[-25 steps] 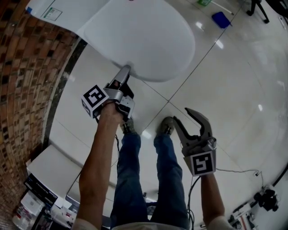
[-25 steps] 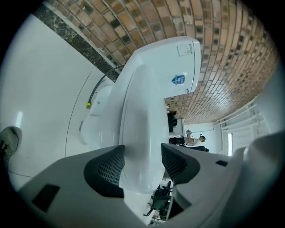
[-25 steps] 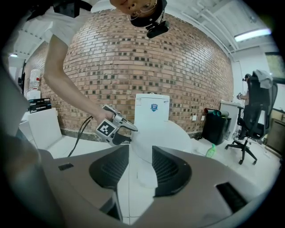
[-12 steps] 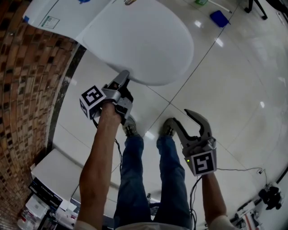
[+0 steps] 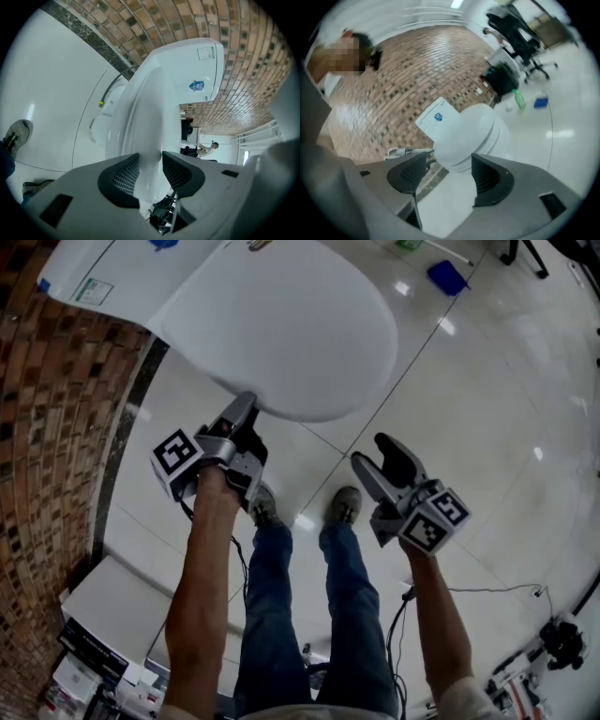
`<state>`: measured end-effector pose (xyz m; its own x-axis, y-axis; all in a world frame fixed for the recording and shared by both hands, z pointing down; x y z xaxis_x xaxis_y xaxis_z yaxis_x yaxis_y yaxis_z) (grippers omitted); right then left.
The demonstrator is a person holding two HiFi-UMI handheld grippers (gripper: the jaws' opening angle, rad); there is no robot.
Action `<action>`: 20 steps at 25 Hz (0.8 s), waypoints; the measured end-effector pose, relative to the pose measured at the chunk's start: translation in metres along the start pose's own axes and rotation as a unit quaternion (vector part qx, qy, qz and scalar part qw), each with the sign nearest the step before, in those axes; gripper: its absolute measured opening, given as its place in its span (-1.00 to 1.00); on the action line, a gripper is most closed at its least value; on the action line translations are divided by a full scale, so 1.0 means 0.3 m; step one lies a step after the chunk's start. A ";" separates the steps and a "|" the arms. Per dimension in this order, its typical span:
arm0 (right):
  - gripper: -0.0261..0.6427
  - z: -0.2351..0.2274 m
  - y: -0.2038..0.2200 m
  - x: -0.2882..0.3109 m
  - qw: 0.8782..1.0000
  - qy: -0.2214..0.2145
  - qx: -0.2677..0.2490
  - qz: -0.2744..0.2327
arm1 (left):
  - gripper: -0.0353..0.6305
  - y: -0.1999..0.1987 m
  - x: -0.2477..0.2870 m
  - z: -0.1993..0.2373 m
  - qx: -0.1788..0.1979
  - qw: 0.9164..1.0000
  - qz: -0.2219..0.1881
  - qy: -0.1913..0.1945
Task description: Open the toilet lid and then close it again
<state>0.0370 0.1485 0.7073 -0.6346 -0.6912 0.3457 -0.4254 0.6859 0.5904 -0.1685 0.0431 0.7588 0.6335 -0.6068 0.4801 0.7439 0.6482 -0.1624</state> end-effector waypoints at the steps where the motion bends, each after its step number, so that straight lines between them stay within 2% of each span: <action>1: 0.03 -0.035 -0.002 0.038 0.997 -0.019 0.068 -0.010 | -0.45 0.000 0.001 0.001 0.001 1.000 0.002 -0.001; 3: 0.20 -0.097 0.001 0.099 0.985 -0.037 0.169 -0.027 | -0.45 0.001 0.001 0.004 0.002 1.000 0.006 -0.003; 5: 0.21 -0.127 -0.012 0.139 0.973 -0.040 0.223 -0.047 | -0.44 0.002 0.000 0.004 0.001 1.000 0.010 -0.003; 7: 0.21 -0.130 -0.032 0.163 0.964 -0.044 0.252 -0.066 | -0.45 0.003 0.002 0.003 0.000 1.000 0.011 -0.001; 11: 0.21 -0.102 -0.078 0.188 0.945 -0.083 0.299 -0.101 | -0.45 0.004 0.005 0.004 -0.003 1.000 0.015 0.001; 14: 0.18 -0.121 -0.082 0.187 0.929 -0.085 0.340 -0.116 | -0.45 0.006 0.007 0.003 -0.004 1.000 0.017 0.003; 15: 0.03 -0.134 -0.077 0.185 0.926 -0.079 0.349 -0.119 | -0.45 0.006 0.007 0.000 -0.003 1.000 0.018 0.006; 17: -0.51 -0.152 -0.071 0.180 0.926 -0.065 0.351 -0.123 | -0.45 0.008 0.007 -0.008 0.007 1.000 0.022 0.015; 20: -0.54 -0.135 -0.089 0.172 0.931 -0.057 0.336 -0.133 | -0.43 0.011 0.002 -0.025 0.050 0.998 0.038 0.028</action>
<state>0.0416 0.0854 0.7389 -0.4963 -0.8550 0.1504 -0.8609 0.5070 0.0414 -0.1640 0.0415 0.7520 0.6998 -0.5771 0.4210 0.6705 0.7340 -0.1082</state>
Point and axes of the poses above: the fingertips, and each gripper's own axes: x forward along the fingers, z to its left, y out of its underside, the point moved 2 cm from there along -x, backward along the fingers, and after that the axes turned 2 degrees about z, right-handed, at the moved point
